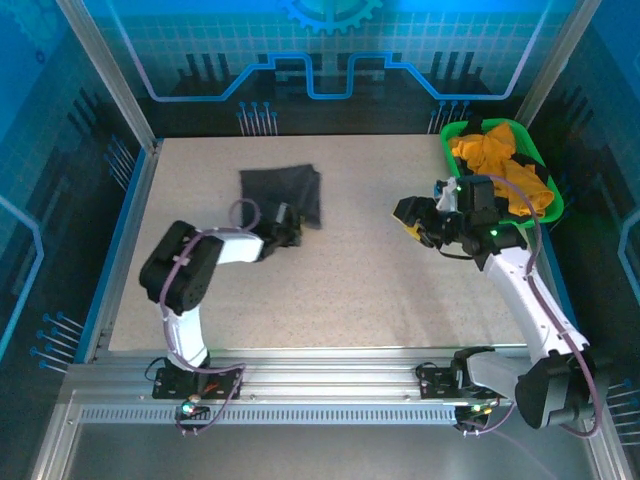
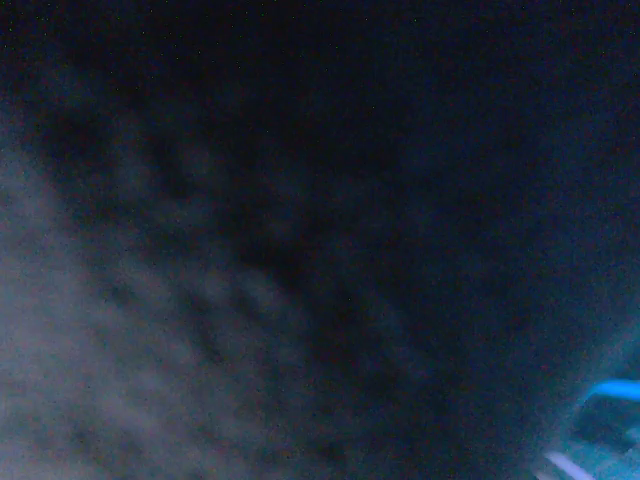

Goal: Fold and stack the t-shirts

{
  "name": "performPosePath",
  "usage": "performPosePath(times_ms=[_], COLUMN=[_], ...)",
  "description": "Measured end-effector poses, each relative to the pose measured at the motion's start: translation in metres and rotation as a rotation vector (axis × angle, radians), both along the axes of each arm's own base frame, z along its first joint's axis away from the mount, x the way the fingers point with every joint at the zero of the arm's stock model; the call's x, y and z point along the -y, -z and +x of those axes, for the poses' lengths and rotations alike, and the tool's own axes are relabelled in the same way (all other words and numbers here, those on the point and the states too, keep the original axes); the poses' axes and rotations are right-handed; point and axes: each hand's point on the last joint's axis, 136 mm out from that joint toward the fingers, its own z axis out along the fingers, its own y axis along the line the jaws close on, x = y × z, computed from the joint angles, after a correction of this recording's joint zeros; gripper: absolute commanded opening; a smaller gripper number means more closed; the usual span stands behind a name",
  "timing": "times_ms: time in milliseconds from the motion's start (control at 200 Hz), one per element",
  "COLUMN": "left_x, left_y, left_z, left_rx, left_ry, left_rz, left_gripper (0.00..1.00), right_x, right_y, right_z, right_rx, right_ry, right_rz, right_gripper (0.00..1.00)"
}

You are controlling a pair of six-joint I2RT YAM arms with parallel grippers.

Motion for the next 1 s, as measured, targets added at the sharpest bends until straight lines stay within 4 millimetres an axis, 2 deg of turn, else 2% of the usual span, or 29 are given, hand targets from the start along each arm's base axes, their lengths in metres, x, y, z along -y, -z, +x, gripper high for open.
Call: performPosePath(times_ms=[90, 160, 220, 290, 405, 565, 700, 815, 865, 930, 985, 1000], left_x=[-0.067, -0.112, -0.143, -0.171, -0.200, -0.228, -0.244, -0.249, -0.249, -0.247, -0.245, -0.244], left_y=[-0.008, -0.018, -0.027, -0.037, -0.042, -0.025, -0.012, -0.011, -0.011, -0.011, -0.011, -0.012], left_z=[0.024, 0.046, 0.064, 0.080, 0.092, 0.086, 0.076, 0.078, 0.079, 0.079, 0.078, 0.076], left_rx=[0.036, 0.077, 0.118, 0.152, 0.173, 0.121, 0.069, 0.066, 0.067, 0.070, 0.067, 0.066], left_ry=[0.002, 0.035, 0.081, 0.149, 0.255, 0.350, 0.384, 0.402, 0.405, 0.412, 0.411, 0.411], left_rz=[0.034, 0.062, 0.106, 0.160, 0.231, 0.292, 0.309, 0.316, 0.318, 0.324, 0.325, 0.326], left_gripper=[0.00, 0.00, 0.00, 0.00, 0.00, 0.00, 0.00, 0.00, 0.14, 0.44, 0.63, 0.77], right_x=[-0.001, -0.002, -0.005, -0.010, -0.019, -0.033, -0.045, -0.054, -0.058, -0.061, -0.063, -0.063], right_y=[0.000, -0.001, -0.001, 0.000, 0.001, -0.006, -0.011, -0.010, -0.010, -0.011, -0.015, -0.016], right_z=[0.004, 0.007, 0.010, 0.014, 0.022, 0.038, 0.048, 0.052, 0.052, 0.052, 0.054, 0.055], right_rx=[-0.004, -0.006, -0.001, 0.002, 0.004, 0.021, 0.031, 0.031, 0.034, 0.045, 0.069, 0.074], right_ry=[0.002, -0.002, -0.008, -0.017, -0.037, -0.069, -0.092, -0.112, -0.119, -0.124, -0.122, -0.118], right_rz=[0.001, 0.000, 0.001, 0.002, 0.008, 0.011, 0.012, 0.013, 0.012, 0.010, 0.009, 0.008], right_gripper=[0.60, 0.60, 0.60, 0.60, 0.59, 0.59, 0.59, 0.59, 0.59, 0.59, 0.60, 0.61])
